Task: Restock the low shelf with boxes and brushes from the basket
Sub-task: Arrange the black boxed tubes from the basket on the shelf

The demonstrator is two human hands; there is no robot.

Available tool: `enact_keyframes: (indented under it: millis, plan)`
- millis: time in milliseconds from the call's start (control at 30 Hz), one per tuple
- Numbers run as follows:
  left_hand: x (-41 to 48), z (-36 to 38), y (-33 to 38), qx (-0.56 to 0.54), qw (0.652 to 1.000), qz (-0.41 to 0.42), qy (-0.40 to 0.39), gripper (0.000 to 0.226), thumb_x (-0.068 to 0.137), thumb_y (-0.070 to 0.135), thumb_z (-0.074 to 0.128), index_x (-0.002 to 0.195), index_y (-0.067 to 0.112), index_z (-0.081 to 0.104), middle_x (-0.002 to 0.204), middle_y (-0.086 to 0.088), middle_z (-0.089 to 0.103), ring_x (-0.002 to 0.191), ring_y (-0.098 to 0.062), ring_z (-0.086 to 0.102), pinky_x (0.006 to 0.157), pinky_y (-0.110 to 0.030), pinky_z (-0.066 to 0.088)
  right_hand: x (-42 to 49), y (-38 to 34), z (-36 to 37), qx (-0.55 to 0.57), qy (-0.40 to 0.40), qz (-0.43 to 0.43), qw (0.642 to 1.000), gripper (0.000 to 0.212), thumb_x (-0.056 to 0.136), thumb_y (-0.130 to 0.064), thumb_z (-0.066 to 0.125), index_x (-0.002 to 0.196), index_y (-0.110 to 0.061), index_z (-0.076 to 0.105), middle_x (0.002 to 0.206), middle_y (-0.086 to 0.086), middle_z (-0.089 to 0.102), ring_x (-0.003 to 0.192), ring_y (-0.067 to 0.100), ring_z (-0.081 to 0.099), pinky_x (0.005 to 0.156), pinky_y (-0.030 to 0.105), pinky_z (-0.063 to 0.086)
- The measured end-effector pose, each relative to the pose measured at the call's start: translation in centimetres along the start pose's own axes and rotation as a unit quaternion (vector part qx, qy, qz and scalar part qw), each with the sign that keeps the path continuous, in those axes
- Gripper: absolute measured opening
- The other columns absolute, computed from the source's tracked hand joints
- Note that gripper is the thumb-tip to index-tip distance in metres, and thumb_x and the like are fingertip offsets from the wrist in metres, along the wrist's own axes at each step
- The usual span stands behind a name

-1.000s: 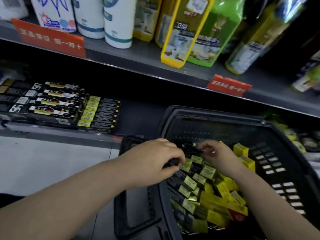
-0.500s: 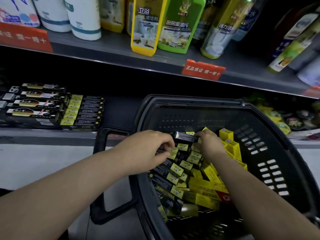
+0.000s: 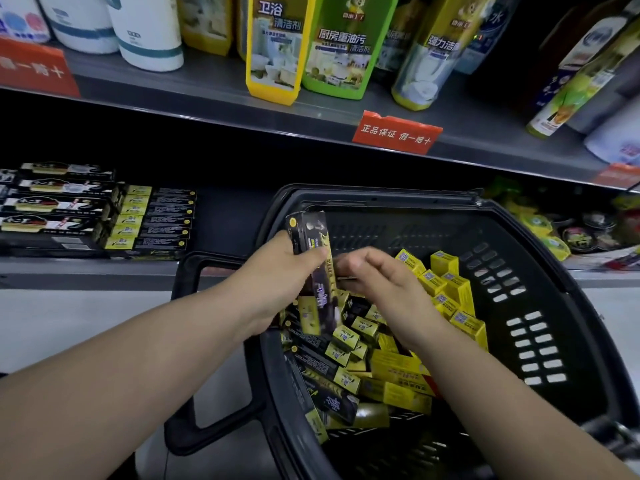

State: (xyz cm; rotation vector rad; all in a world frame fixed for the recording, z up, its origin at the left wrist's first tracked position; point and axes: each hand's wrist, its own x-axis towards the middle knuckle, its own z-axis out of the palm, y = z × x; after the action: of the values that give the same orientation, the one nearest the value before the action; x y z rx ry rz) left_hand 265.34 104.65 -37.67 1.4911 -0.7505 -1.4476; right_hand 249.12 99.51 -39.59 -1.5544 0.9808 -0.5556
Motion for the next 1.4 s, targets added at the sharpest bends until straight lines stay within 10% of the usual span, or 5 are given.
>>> enact_keyframes:
  millis: [300,567,833,1133,1400]
  plan:
    - [0.2,-1.0,1.1,-0.05,0.999,-0.011,-0.007,0.06,0.091,0.048,0.047,0.143,0.018,0.036,0.146,-0.001,0.042,0.135,-0.019,0.037,0.112,-0.046,0.028,1.1,8.3,1.4,-0.683,-0.113,0.125,0.711,0.035,0.087,-0.041,0.06,0.1,-0.009,0.052,0.092,0.006,0.063,0.077,0.026,0.061,0.055,0.03,0.041]
    - [0.1,-1.4,0.8,-0.009,1.0,-0.003,-0.008,0.05,0.089,0.048,0.051,0.128,0.017,0.047,0.131,-0.003,0.054,0.125,-0.023,0.047,0.109,-0.046,0.034,0.0,2.4,-1.2,-0.176,-0.014,0.234,0.956,0.033,0.076,-0.029,0.072,0.075,-0.012,0.044,0.072,0.007,0.064,0.069,0.021,0.067,0.063,0.034,0.056]
    - [-0.3,-0.9,1.1,-0.026,0.999,0.001,0.023,0.039,0.088,0.044,0.056,0.111,0.013,0.05,0.106,-0.009,0.068,0.099,-0.026,0.065,0.093,-0.046,0.05,-2.1,-2.5,1.3,-0.013,-0.003,0.02,1.0,0.045,0.067,-0.052,0.072,0.069,-0.022,0.039,0.068,-0.003,0.052,0.065,0.012,0.053,0.059,0.03,0.046]
    - [-0.5,-2.1,1.4,-0.006,1.0,0.014,0.024,0.037,0.077,0.028,0.073,0.11,0.017,0.06,0.1,-0.002,0.071,0.094,-0.019,0.067,0.089,-0.04,0.051,1.4,0.5,0.0,-0.188,-0.006,0.054,0.981,0.028,0.099,-0.033,0.038,0.083,-0.027,0.06,0.081,-0.007,0.062,0.065,0.0,0.055,0.062,0.019,0.043]
    - [-0.2,-3.7,2.0,-0.029,0.997,0.016,0.066,0.029,0.078,0.027,0.072,0.103,0.019,0.061,0.097,-0.002,0.071,0.086,-0.018,0.067,0.074,-0.034,0.054,3.3,9.0,2.7,-0.69,-0.097,0.049,0.716,0.049,0.091,-0.03,0.055,0.135,-0.011,0.042,0.137,0.009,0.039,0.124,0.03,0.036,0.097,0.041,0.04]
